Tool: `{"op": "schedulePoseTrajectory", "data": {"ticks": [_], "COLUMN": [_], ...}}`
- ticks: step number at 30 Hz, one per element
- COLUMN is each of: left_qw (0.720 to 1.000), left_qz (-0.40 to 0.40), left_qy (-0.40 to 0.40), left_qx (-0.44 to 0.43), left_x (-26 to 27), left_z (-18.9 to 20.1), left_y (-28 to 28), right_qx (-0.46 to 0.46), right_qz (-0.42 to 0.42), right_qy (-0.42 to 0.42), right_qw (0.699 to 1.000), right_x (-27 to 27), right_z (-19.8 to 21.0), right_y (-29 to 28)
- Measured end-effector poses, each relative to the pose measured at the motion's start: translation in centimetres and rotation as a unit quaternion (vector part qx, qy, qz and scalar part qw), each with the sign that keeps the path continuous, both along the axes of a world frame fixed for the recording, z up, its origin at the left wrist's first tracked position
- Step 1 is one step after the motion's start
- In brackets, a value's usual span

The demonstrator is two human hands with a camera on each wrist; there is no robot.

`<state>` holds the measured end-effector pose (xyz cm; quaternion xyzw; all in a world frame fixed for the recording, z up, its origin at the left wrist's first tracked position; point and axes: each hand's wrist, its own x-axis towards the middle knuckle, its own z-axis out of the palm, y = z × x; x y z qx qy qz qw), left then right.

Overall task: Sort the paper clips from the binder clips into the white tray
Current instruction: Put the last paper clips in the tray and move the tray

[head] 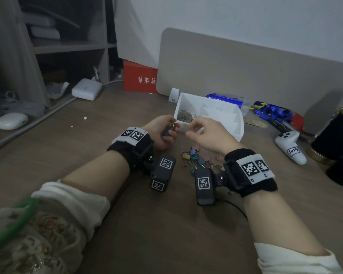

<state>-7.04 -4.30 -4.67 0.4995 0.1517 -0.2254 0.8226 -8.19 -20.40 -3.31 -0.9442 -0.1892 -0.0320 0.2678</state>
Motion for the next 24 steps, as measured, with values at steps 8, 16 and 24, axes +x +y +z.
{"op": "schedulePoseTrajectory", "data": {"ticks": [8,16,24], "left_qw": [0.999,0.999,0.999], "left_qz": [-0.020,-0.015,-0.016], "left_qy": [-0.016,-0.018,-0.019], "left_qx": [0.032,0.038,0.038], "left_x": [-0.1,-0.2,-0.4], "left_z": [-0.1,-0.1,0.0], "left_y": [-0.4,-0.6,-0.7], "right_qx": [-0.089,-0.044,-0.075], "right_qz": [0.050,0.013,-0.015], "right_qy": [0.133,0.101,0.067], "right_qw": [0.986,0.994,0.995], "right_x": [0.5,0.7,0.2], "right_z": [-1.9,-2.4,-2.1], "right_y": [-0.9,-0.7,-0.6]}}
